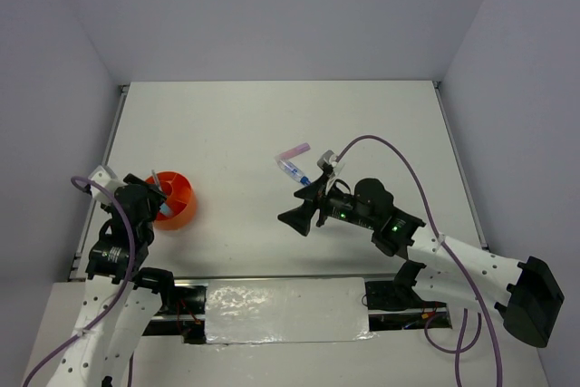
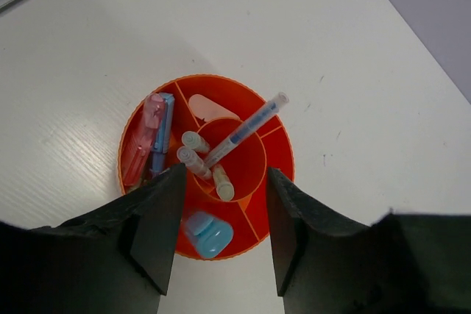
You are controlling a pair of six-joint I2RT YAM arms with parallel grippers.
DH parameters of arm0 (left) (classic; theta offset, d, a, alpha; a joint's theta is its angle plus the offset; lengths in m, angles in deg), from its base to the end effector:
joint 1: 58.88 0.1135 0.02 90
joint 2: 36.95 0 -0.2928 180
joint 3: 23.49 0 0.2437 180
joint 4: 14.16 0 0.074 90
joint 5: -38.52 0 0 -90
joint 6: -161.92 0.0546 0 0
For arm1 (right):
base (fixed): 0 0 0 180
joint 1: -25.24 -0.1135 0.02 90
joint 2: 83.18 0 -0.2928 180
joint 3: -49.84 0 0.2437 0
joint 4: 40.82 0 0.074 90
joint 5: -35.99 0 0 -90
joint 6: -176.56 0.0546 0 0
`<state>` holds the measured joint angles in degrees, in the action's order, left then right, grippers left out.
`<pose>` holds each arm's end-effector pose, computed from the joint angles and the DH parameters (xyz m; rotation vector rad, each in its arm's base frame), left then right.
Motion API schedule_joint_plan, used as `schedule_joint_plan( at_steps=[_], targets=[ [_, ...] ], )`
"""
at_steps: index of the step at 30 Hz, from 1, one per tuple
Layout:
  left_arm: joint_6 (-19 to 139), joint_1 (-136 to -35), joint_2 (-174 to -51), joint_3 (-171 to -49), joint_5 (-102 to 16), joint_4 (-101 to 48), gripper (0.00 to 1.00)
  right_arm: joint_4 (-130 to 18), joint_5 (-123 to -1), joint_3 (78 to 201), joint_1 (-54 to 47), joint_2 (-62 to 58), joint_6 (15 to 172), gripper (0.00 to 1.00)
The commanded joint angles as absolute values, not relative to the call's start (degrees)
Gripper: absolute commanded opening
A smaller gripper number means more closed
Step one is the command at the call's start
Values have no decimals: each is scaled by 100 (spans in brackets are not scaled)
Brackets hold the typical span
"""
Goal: Sort the stationery into containers
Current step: Place the stationery in the storage box, then pick up the stationery from the center of the board.
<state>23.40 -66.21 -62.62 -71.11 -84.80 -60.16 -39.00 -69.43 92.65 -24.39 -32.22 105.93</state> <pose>0.0945 0.0181 0.2827 -1.0050 1.6348 -0.0743 0.1202 0.1638 0.2924 -0.6785 1.6759 1.1104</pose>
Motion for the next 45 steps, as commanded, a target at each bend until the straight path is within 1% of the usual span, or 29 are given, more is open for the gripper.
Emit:
schedule_joint_plan(
  at_steps=[1, 4, 7, 9, 11, 16, 19, 20, 21, 22, 23, 24, 25, 26, 27, 28, 29, 31, 32, 33, 34, 36, 38, 40, 42, 45],
  targets=[
    [2278, -6635, -6209, -7132, -8435, -5847, 62, -3741, -6974, 9371, -2442, -3290, 10475, 100],
    [2313, -6644, -6217, -7211, -8356, -5873, 66, -3794, -6930, 9450, -2433, -3238, 10475, 100],
    [2392, -6635, -6235, -7343, -8120, -5926, 68, -4012, -6641, 9572, -2433, -3071, 10589, 100],
    [2550, -6635, -6270, -7527, -7865, -5918, 68, -4580, -5922, 9914, -2407, -2650, 10808, 100],
    [2708, -6644, -6322, -7807, -7444, -5944, 68, -4978, -5586, 10205, -2320, -2046, 10783, 100],
    [3569, -6644, -6744, -8616, -6617, -6303, 76, -5804, -5646, 11065, -1951, -868, 10353, 100],
    [3956, -6644, -6877, -9056, -6238, -6672, 77, -6244, -5410, 11620, -1669, -357, 10220, 100],
    [4036, -6635, -6850, -9162, -6168, -6760, 78, -6359, -5409, 11760, -1547, -215, 10368, 100],
    [4176, -6644, -6772, -9180, -6072, -6770, 79, -6525, -5174, 12153, -1433, -57, 10526, 100],
    [4247, -6635, -6710, -9171, -6018, -6753, 80, -6884, -5059, 12383, -1196, 310, 10736, 100],
    [4369, -6635, -6649, -9102, -5887, -6665, 81, -7070, -4884, 12603, -1098, 487, 11287, 100],
    [4431, -6635, -6544, -9049, -5816, -6612, 83, -7289, -4638, 13084, -1045, 689, 11588, 100],
    [4467, -6635, -6508, -8979, -5746, -6560, 83, -7648, -4096, 13333, -1036, 1031, 11878, 100],
    [4502, -6635, -6481, -8874, -5684, -6533, 84, -7791, -3908, 13544, -1036, 1199, 12334, 100],
    [4528, -6635, -6455, -8820, -5649, -6507, 83, -8132, -3785, 14025, -1036, 1375, 12556, 100],
    [4537, -6635, -6455, -8768, -5649, -6498, 83, -8414, -3392, 14334, -1036, 1768, 12845, 100],
    [4502, -6644, -6420, -8706, -5675, -6558, 83, -9008, -3179, 14920, -1045, 1964, 13379, 100],
    [4415, -6644, -6350, -8706, -5850, -6620, 83, -9635, -2661, 15520, -1053, 2605, 14205, 100],
    [4475, -6644, -6245, -8679, -5799, -6577, 83, -9891, -2528, 16080, -1045, 2799, 14480, 100],
    [4484, -6644, -6183, -8662, -5737, -6533, 84, -10476, -2413, 16338, -1053, 3018, 14744, 100],
    [4493, -6644, -6121, -8636, -5763, -6463, 84, -10708, -2334, 16611, -1053, 3394, 15112, 100],
    [4450, -6644, -5972, -8513, -5772, -6419, 86, -11130, -2071, 17251, -1106, 3696, 15361, 100],
    [4406, -6644, -5892, -8372, -5684, -6313, 86, -11404, -1677, 17744, -1159, 4056, 15747, 100],
    [4379, -6644, -5778, -8310, -5666, -6278, 86, -11668, -1595, 17931, -1176, 4329, 16011, 99],
    [4388, -6644, -5664, -8284, -5666, -6260, 87, -11547, -1595, 18046, -1177, 4496, 16038, 98],
    [4388, -6644, -5576, -8240, -5614, -6216, 88, -11178, -1613, 18168, -1159, 4759, 15846, 92]
  ],
)
